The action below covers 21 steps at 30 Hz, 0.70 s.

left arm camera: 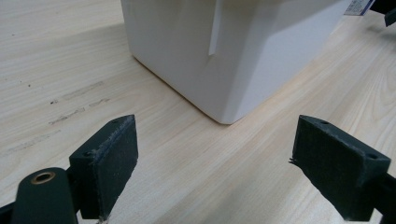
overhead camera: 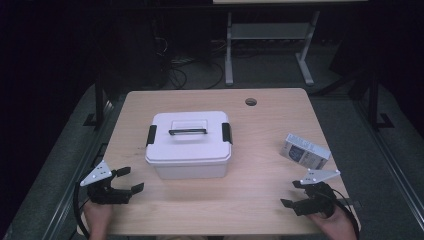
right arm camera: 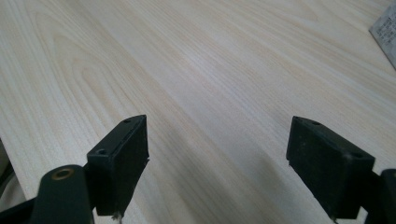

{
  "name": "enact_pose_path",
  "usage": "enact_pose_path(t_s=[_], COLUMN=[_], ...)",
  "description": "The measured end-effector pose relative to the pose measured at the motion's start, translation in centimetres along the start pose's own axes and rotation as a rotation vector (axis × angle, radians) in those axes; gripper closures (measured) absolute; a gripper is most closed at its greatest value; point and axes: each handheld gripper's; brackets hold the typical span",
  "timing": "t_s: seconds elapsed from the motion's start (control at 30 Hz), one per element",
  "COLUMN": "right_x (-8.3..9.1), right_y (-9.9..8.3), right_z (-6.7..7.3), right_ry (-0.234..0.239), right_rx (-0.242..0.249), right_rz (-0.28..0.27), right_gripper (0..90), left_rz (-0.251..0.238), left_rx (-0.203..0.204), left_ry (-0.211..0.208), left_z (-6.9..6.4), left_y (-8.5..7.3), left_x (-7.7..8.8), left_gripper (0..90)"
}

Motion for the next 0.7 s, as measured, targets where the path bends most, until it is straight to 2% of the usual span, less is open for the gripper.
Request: enact_pose_path(t_s=[0.43, 0.5, 0.7], right_x=[0.0, 0.0, 0.6], right_y=[0.5, 0.9, 2.3], right_z=[0.3, 0.5, 0.5], right_ry=[0.014, 0.012, 0.043], right_rx=[0.011, 0.024, 0.03], right_rz=[0.032, 0.054, 0.073], right_gripper=[20.3, 20.2, 19.7], left_rz=[0.003, 0.001, 0.005], left_rx=[-0.002, -0.004, -0.003], left_ry=[-0.003, -0.001, -0.001], left_z=[-0.1, -0.1, -0.1], left_y=[0.1, 0.1, 0.0], left_x=[-0.1, -0.1, -0.1], left_gripper=[13.4, 13.4, 13.4])
Point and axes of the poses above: each handheld gripper's, and its own axes: x roughly backward along the jaws, y roughly out of its top, z roughly to its left, and after that the axes turned 10 degrees about y, right-handed
